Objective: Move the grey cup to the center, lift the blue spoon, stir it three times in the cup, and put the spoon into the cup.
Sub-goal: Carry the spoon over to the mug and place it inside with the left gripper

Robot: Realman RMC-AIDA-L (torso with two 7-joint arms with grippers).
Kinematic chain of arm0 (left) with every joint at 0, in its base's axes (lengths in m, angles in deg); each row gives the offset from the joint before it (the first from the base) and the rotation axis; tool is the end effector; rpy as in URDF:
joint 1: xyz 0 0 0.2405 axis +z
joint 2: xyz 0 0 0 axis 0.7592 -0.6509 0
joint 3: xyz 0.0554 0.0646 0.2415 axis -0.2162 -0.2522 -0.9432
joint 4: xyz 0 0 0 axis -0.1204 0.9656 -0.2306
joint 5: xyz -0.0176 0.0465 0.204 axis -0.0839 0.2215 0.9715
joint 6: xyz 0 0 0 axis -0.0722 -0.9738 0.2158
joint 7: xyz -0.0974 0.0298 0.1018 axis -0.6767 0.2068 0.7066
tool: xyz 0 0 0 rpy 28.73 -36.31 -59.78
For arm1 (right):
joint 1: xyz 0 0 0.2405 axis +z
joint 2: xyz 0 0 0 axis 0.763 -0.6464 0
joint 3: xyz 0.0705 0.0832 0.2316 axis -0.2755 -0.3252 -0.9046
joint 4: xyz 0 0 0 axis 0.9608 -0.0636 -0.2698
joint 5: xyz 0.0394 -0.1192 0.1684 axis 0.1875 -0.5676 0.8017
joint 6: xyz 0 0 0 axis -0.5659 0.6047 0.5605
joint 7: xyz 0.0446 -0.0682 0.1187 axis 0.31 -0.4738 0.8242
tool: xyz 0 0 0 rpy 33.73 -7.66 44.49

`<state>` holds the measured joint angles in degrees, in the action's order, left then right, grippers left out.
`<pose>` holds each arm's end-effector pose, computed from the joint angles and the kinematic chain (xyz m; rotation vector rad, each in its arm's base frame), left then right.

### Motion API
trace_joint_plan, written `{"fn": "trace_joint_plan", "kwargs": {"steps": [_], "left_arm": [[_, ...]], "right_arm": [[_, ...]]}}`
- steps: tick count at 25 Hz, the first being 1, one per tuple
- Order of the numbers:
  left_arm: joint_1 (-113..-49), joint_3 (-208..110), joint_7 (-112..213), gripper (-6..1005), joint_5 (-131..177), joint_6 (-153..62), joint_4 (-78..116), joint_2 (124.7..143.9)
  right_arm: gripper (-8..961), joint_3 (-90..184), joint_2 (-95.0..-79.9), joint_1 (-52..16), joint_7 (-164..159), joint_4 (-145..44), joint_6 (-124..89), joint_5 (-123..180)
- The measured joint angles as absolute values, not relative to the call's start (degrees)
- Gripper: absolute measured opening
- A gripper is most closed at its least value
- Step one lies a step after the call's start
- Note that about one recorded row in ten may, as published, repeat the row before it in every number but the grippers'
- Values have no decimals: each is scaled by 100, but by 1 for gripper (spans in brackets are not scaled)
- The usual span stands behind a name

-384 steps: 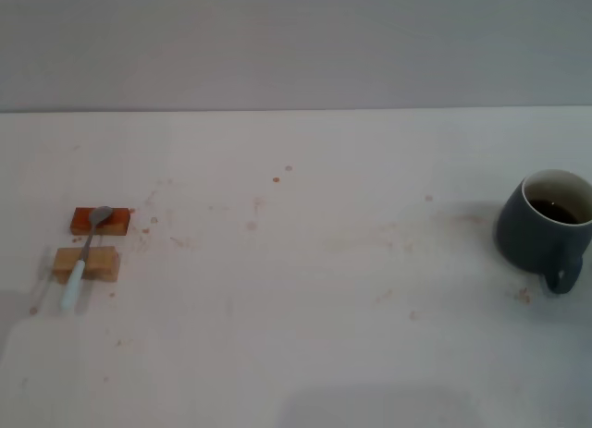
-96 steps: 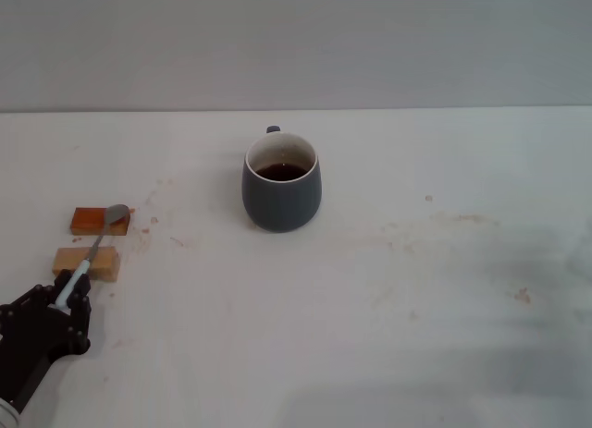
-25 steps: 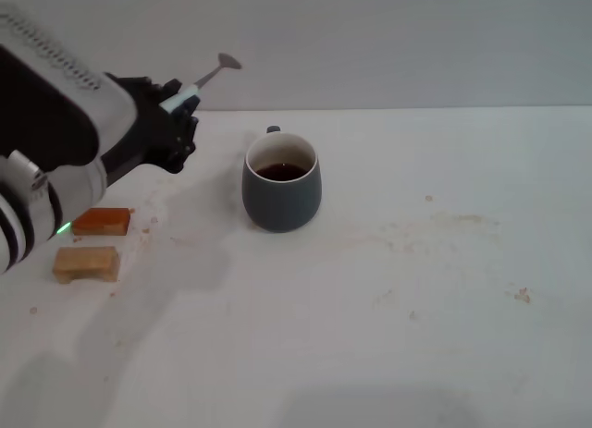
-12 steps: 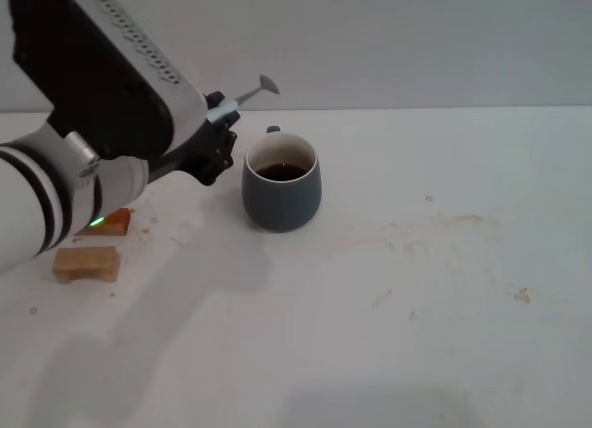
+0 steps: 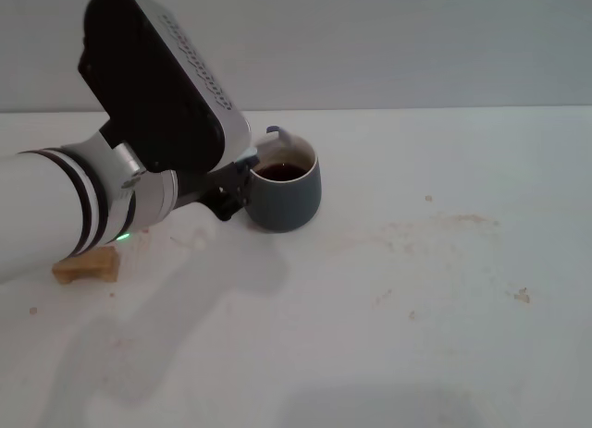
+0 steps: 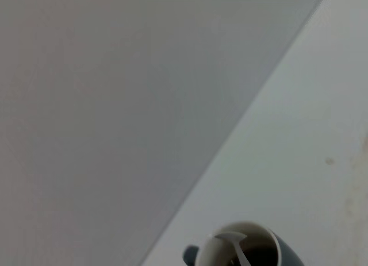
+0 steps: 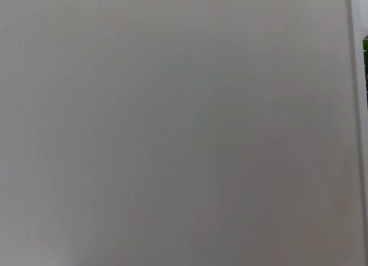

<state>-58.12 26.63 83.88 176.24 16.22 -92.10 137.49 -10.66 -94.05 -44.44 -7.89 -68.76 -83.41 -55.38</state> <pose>-0.1247 0.3098 -0.0011 -2.3035 -0.1087 0.1591 0.4372 0.1937 0.0450 -0.8782 0.7481 0.4134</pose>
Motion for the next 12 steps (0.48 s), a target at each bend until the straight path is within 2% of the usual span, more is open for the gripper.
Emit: {"fn": "trace_joint_plan", "kwargs": {"steps": [12], "left_arm": [[-6114, 2735, 8464, 180, 17637, 1700, -8784, 13739]], "right_arm": [[-2, -1002, -9409, -4478, -586, -6880, -8343, -5533]]}}
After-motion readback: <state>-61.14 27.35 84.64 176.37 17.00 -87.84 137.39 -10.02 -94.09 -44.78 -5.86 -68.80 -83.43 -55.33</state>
